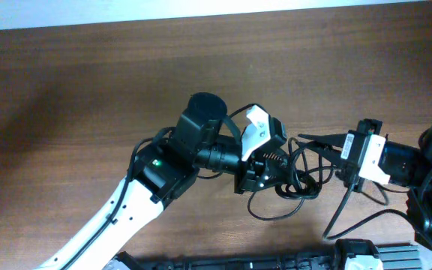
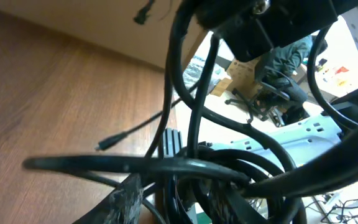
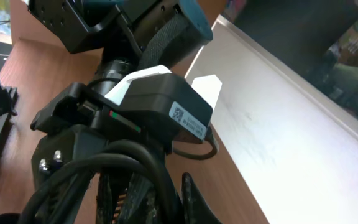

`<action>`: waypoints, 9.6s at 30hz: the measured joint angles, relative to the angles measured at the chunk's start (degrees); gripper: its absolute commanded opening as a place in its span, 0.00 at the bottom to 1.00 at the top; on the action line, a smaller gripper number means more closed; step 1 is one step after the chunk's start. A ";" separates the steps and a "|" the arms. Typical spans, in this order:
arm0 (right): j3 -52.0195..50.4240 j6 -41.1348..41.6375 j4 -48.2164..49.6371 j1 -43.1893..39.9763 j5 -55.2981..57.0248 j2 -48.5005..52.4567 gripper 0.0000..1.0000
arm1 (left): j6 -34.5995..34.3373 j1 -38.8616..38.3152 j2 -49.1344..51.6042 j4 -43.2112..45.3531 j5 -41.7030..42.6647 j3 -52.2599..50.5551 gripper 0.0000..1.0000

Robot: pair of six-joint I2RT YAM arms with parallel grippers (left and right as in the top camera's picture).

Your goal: Untangle cables

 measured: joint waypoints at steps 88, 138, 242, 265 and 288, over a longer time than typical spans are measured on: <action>0.00 3.17 8.07 0.00 -15.87 11.10 0.04 | -14.47 -0.48 0.02 11.19 -11.54 -0.02 0.40; 0.00 -2.03 17.53 1.53 0.33 11.10 0.04 | -33.03 15.26 1.40 16.52 -1.90 -0.02 0.72; -0.76 10.08 4.31 18.73 45.72 13.55 0.04 | -57.66 32.28 2.34 -27.41 -19.26 0.76 0.32; -0.70 12.41 4.61 16.81 43.21 12.68 0.04 | 2.58 35.15 2.60 -5.64 -5.90 -0.07 1.00; -0.70 12.39 5.60 16.83 37.05 12.68 0.04 | 14.78 25.88 2.60 -12.26 0.66 -0.07 0.72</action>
